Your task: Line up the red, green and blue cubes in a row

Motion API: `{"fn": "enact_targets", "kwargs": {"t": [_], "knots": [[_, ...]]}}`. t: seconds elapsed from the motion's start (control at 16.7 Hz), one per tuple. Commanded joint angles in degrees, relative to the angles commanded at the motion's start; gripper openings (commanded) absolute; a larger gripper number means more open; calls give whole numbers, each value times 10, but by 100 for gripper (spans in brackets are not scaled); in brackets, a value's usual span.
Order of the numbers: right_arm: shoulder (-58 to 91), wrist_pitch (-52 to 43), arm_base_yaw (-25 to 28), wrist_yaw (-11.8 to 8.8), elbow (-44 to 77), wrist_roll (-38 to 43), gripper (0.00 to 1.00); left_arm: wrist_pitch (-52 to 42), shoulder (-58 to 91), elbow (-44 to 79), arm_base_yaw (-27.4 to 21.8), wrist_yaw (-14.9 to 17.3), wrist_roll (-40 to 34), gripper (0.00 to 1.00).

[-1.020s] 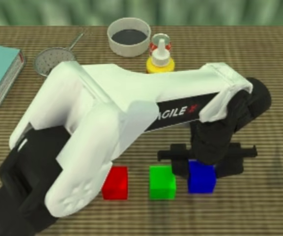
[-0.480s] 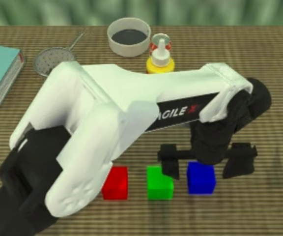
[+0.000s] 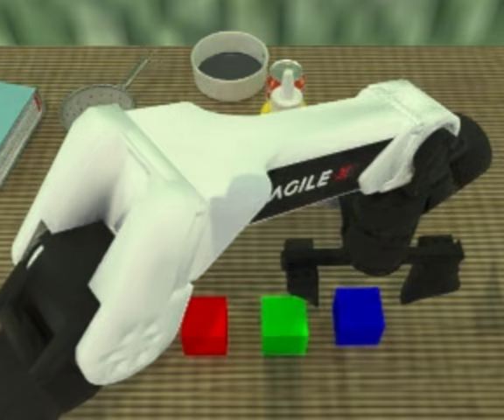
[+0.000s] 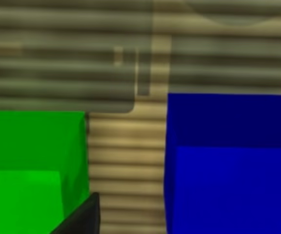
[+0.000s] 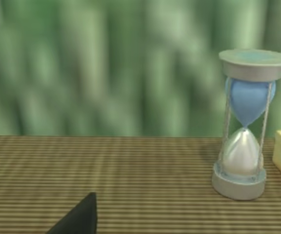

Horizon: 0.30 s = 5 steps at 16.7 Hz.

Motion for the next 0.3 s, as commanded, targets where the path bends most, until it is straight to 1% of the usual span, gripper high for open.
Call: {"fn": "enact_targets", "kwargs": {"t": [0.18,0.3], "knots": [[0,0,0,0,0,0,100,-60,-12,49,3,0,1,100],[0,0,0,0,0,0,100,-71,-16,59,5,0,2,100]]}}
